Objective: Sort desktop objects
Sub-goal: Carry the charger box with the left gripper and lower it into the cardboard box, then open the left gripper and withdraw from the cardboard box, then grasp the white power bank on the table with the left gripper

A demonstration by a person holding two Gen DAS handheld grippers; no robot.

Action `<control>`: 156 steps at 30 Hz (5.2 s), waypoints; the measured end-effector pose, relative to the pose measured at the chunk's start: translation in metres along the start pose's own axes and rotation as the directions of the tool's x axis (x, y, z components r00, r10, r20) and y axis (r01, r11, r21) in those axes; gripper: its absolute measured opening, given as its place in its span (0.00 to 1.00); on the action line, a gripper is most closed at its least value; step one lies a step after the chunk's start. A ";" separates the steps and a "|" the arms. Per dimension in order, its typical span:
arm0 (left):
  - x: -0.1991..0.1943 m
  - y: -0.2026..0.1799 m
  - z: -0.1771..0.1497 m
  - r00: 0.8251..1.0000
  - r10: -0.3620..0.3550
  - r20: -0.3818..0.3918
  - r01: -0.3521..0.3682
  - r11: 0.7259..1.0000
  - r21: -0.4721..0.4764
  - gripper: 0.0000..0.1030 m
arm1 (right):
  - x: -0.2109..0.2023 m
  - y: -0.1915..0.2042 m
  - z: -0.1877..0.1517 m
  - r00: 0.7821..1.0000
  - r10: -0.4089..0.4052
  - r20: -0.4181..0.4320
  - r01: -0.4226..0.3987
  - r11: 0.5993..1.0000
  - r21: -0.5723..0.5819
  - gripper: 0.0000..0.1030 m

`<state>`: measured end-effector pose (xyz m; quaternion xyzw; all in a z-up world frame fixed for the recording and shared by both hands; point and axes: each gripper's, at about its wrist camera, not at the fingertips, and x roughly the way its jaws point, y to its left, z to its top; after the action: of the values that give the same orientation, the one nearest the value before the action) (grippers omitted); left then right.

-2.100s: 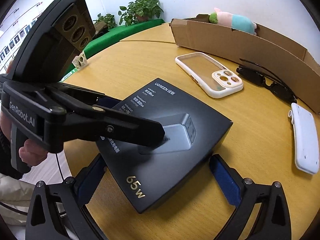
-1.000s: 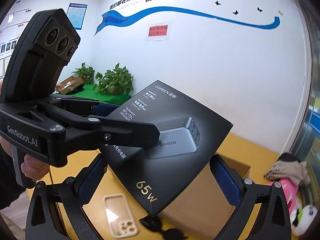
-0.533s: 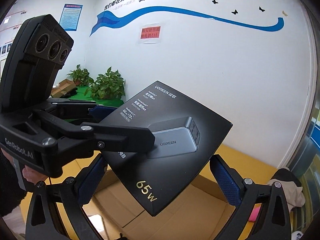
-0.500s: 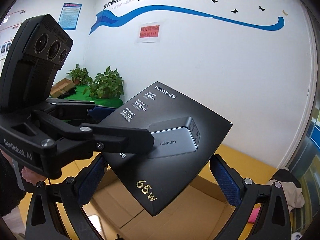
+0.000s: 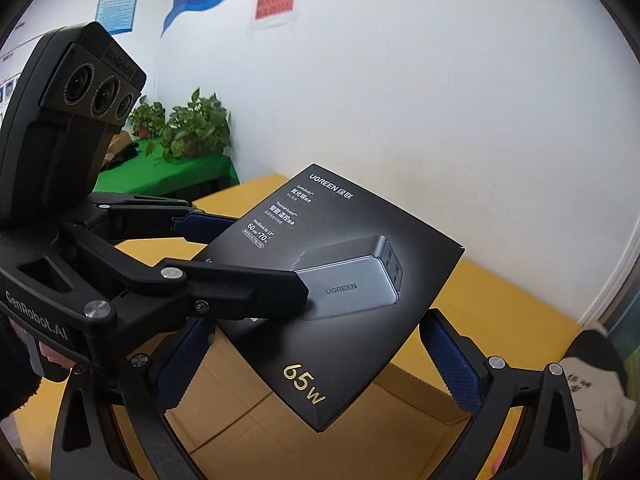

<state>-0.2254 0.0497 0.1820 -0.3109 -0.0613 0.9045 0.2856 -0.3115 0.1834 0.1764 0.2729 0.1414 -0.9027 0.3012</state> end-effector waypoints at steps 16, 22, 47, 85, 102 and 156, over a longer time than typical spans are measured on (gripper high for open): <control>0.136 0.042 -0.093 0.927 0.050 -0.371 -0.078 0.995 -0.062 0.63 | 0.146 -0.045 -0.121 0.938 0.112 -0.328 -0.066 0.987 0.148 1.00; 0.157 0.048 -0.105 0.892 0.133 -0.431 -0.165 0.986 -0.035 0.56 | 0.173 -0.061 -0.153 0.900 0.109 -0.422 -0.026 0.980 0.199 1.00; -0.065 0.064 -0.248 0.830 0.343 -0.440 -0.415 0.907 -0.075 0.63 | -0.032 -0.002 -0.256 0.918 0.113 -0.380 0.077 0.889 0.452 0.99; -0.179 -0.067 -0.289 0.919 0.394 0.017 -0.390 0.915 -0.105 0.64 | -0.179 0.141 -0.246 0.951 -0.308 0.002 0.281 0.873 0.400 1.00; -0.150 0.009 -0.305 0.915 0.390 -0.105 -0.402 0.904 -0.145 0.65 | -0.100 0.080 -0.282 0.922 -0.331 -0.199 0.385 0.834 0.395 0.99; -0.095 -0.136 -0.355 0.943 -0.171 -0.286 0.115 0.973 -0.201 0.68 | -0.123 0.158 -0.367 0.938 -0.068 -0.339 0.198 0.909 0.366 0.69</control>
<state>0.1130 0.0866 -0.0122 -0.4647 -0.1216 0.8138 0.3271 0.0183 0.2719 -0.0643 0.4595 0.0216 -0.8752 0.1499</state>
